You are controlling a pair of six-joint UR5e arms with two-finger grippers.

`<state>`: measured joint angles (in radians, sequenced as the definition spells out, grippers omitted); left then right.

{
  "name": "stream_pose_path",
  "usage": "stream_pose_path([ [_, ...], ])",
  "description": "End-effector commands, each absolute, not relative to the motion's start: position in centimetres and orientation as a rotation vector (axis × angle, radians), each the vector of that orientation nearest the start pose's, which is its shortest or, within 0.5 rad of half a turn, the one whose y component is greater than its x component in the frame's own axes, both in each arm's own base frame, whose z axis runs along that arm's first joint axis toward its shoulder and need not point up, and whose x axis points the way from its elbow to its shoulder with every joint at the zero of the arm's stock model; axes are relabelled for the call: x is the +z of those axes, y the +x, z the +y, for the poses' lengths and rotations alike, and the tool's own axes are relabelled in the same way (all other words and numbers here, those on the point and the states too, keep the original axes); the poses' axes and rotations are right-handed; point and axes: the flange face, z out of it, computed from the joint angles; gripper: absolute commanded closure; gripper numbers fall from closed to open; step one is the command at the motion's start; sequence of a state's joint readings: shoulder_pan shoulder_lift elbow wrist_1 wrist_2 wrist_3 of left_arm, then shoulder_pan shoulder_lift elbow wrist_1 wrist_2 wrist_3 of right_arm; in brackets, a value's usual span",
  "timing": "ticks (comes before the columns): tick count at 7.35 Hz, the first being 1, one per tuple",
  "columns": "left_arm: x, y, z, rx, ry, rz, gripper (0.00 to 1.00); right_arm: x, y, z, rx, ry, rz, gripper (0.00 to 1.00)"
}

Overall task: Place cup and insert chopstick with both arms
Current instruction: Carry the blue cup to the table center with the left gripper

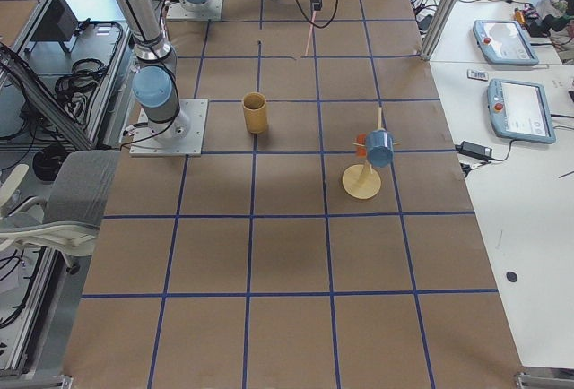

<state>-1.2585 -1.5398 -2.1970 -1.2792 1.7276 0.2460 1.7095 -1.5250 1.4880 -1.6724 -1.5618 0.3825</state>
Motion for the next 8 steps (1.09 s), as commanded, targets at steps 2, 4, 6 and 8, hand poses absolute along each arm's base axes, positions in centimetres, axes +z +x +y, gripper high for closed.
stream_pose_path([
  [2,25.2,0.6,-40.1,0.461,-0.065,3.027,1.0,51.2,22.8,-49.9,-0.226,0.325,3.065,1.0],
  [4,27.6,1.1,-41.8,0.37,-0.073,2.994,1.0,51.2,24.6,-49.4,-0.254,0.287,3.063,1.0],
  [6,29.7,-0.7,-43.7,0.354,-0.021,3.019,1.0,51.1,25.3,-49.0,-0.27,0.264,3.096,1.0],
  [8,31.2,-6.2,-46.0,0.274,-0.149,3.117,1.0,51.0,25.2,-49.0,-0.264,0.269,3.098,1.0],
])
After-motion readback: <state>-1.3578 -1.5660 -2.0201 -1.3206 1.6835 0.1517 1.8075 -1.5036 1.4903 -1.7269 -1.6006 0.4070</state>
